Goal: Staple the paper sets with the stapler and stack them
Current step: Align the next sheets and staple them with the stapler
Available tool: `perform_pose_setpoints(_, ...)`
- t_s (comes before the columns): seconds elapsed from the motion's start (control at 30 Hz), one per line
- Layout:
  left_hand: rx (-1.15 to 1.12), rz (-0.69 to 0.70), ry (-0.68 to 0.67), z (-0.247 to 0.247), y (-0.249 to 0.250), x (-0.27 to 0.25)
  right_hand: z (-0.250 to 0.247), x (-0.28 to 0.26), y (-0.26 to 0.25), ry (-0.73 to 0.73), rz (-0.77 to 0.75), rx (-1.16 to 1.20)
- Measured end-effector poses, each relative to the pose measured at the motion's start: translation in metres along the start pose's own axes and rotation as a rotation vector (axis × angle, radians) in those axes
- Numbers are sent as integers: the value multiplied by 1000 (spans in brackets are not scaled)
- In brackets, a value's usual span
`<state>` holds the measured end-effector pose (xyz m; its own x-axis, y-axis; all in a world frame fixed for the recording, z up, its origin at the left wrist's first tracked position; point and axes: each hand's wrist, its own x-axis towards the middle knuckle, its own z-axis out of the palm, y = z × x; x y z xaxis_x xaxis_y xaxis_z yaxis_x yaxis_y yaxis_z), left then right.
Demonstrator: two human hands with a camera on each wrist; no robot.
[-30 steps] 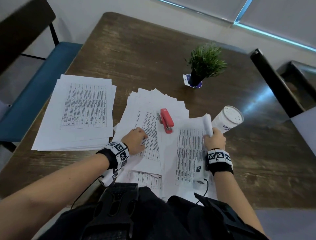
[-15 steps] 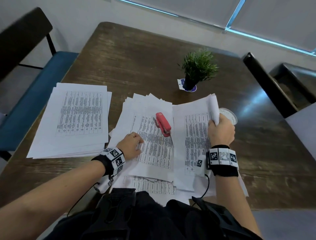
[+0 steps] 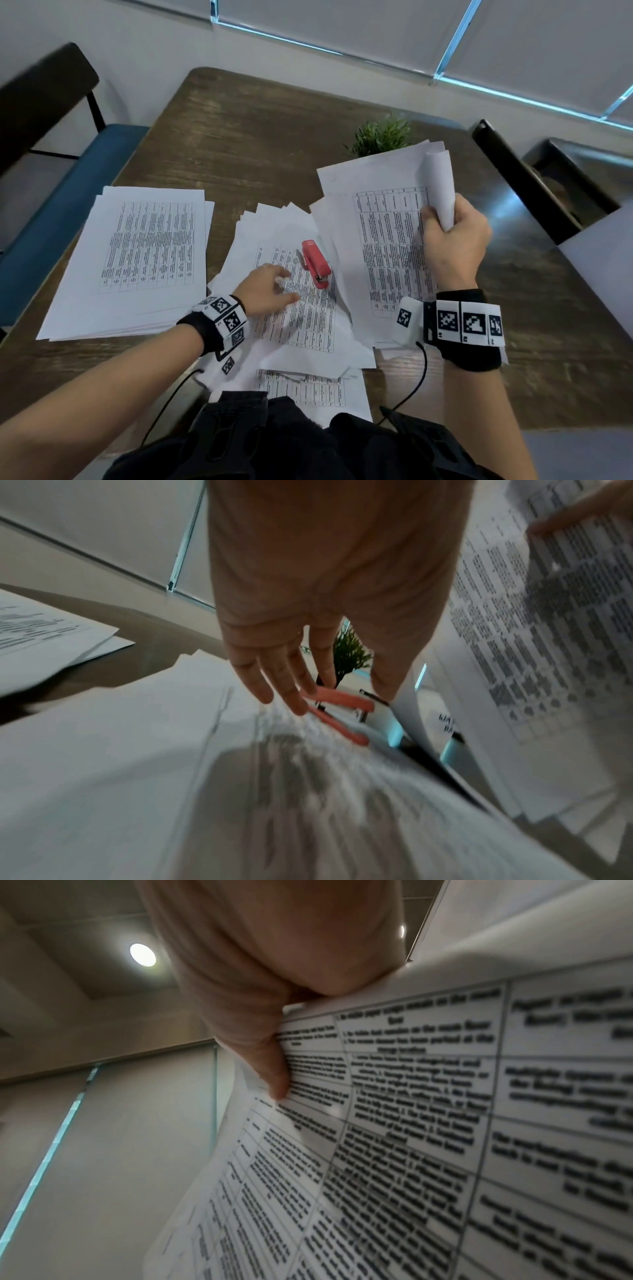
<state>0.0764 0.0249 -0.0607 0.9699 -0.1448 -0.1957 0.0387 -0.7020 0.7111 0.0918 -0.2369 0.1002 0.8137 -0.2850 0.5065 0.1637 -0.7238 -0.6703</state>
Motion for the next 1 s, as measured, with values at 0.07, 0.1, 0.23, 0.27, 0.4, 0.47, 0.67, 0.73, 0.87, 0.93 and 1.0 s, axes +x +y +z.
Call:
perform_pose_setpoints(0.07,-119,21,65,-9,22,7,-2,2,-5,-33,-16,70)
perform_pose_setpoints(0.1,-173,16,96,-15,32,9,-3,3,-9,-51,-31,128)
perform_pose_setpoints(0.23,-534,112,99,-35,55,21,-8,4,-31,-167,-75,367)
perform_pose_setpoints(0.27,-585,152,80,-38,58,22,-8,5,-34,-180,-60,423)
perform_pose_setpoints(0.4,-671,176,104,-46,64,21,-1,7,-35,-214,25,588)
perform_pose_setpoints(0.47,-707,135,163,-50,62,22,6,7,-32,-238,82,658)
perform_pose_setpoints(0.67,-741,139,265,-62,57,21,41,7,-17,-258,250,761)
perform_pose_setpoints(0.73,-718,151,416,-76,60,18,58,7,-12,-256,282,761)
perform_pose_setpoints(0.87,-564,165,556,-121,56,14,103,11,11,-233,371,617)
perform_pose_setpoints(0.93,-450,173,606,-139,55,8,127,8,27,-265,433,438)
perform_pose_setpoints(1.0,-377,177,647,-151,55,3,147,-1,41,-433,424,177)
